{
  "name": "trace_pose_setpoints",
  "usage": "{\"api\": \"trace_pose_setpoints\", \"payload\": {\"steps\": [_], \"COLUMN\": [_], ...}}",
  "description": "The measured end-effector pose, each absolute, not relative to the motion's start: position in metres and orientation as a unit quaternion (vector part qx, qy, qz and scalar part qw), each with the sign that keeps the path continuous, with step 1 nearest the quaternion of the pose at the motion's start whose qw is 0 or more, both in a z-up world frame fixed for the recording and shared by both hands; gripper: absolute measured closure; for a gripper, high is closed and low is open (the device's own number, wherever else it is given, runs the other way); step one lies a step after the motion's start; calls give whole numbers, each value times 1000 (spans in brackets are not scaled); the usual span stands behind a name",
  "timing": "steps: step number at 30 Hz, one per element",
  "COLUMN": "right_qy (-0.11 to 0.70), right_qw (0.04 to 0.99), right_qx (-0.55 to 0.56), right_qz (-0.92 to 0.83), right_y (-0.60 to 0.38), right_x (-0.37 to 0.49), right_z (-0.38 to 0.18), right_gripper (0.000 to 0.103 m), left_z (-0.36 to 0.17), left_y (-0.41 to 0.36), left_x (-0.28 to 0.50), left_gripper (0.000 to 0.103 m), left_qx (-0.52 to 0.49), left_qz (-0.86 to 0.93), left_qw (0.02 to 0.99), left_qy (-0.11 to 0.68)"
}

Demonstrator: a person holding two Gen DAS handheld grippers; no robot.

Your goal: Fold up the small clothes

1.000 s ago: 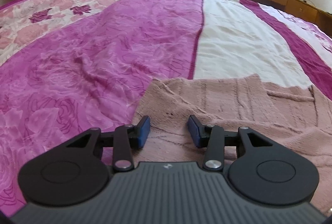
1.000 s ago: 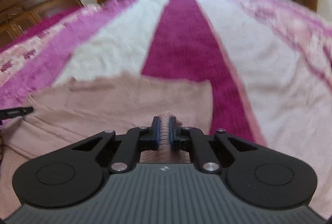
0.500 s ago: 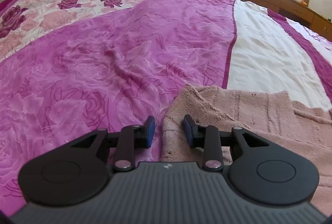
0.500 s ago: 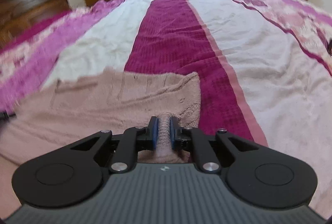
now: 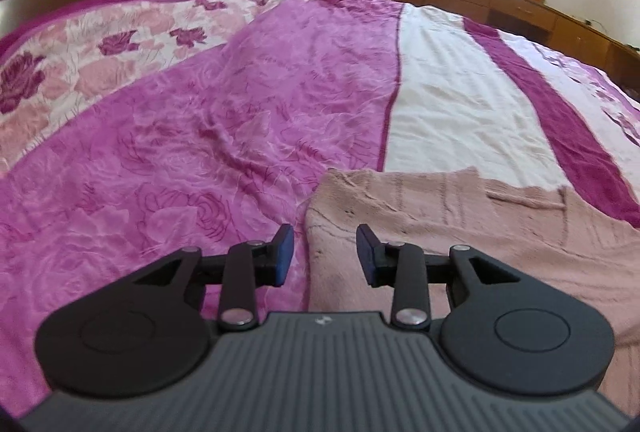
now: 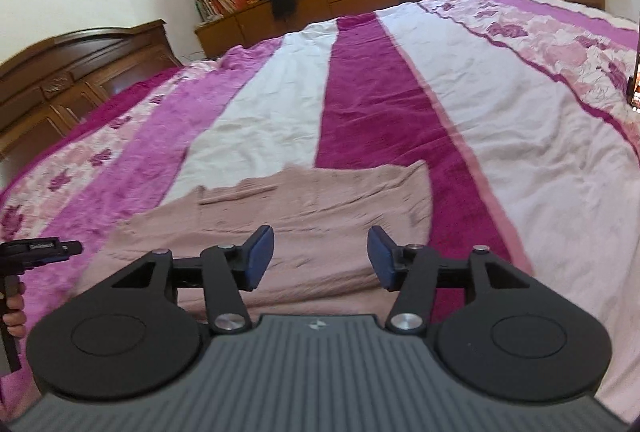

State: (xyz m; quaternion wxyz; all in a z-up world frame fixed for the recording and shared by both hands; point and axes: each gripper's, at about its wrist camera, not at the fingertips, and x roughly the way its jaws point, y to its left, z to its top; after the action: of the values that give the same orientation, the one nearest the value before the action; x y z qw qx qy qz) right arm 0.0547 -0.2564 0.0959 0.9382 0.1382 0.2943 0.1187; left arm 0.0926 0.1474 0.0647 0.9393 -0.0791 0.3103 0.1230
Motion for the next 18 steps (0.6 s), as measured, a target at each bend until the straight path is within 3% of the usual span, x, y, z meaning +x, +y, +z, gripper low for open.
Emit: {"api": "trace_pose_setpoints", "payload": {"steps": [18], "right_qy": [306], "right_qw": [927], "right_qx": [110], "right_qz": [185], "right_y": [-224], "right_x": [-36], "right_z": [133], "right_gripper": [36], "left_z": [96], "left_y": [119], "left_x": [13], "left_gripper": [65], "left_qx": [-75], "left_qz": [44], "left_qw": [941], "left_qy": [328]}}
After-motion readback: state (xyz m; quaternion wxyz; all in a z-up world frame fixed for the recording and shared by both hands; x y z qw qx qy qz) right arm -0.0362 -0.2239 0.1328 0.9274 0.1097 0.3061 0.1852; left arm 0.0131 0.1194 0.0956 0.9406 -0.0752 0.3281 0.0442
